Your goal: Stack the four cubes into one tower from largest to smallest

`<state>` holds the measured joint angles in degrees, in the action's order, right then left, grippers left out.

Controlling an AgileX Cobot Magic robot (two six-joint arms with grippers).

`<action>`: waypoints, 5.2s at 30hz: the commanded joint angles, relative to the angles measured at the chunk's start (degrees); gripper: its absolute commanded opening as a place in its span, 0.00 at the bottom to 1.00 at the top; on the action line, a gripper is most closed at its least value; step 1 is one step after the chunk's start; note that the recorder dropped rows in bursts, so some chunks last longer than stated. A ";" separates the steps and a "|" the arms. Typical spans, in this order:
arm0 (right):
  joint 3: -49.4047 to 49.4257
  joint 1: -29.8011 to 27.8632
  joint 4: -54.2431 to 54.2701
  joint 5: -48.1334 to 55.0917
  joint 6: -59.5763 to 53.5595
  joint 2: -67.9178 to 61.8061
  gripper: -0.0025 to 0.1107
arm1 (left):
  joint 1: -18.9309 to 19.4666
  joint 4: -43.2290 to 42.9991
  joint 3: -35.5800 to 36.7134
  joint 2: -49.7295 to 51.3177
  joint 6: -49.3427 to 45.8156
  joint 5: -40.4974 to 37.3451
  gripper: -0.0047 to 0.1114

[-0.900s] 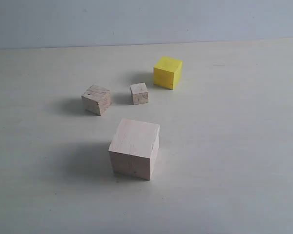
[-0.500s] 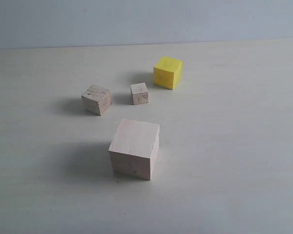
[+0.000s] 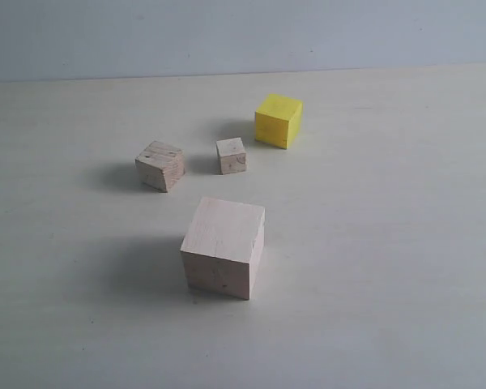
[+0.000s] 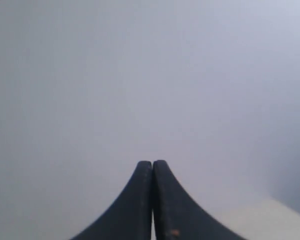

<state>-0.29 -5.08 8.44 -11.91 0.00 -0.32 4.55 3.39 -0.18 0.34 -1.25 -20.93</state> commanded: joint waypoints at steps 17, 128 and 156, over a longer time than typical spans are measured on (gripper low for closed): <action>-29.38 12.11 -1.65 15.89 2.41 -22.08 0.02 | -0.55 0.11 0.18 -0.34 0.01 0.70 0.04; -52.78 48.30 28.70 27.13 -45.97 -101.80 0.02 | -0.55 60.42 -25.45 52.87 -65.77 -28.17 0.04; -52.78 42.59 29.28 32.80 -43.43 -101.80 0.02 | -0.55 60.21 -25.45 52.87 -65.77 -28.43 0.04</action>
<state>-52.67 37.85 37.56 20.24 -43.76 -102.09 4.35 62.97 -25.17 53.10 -67.05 -48.97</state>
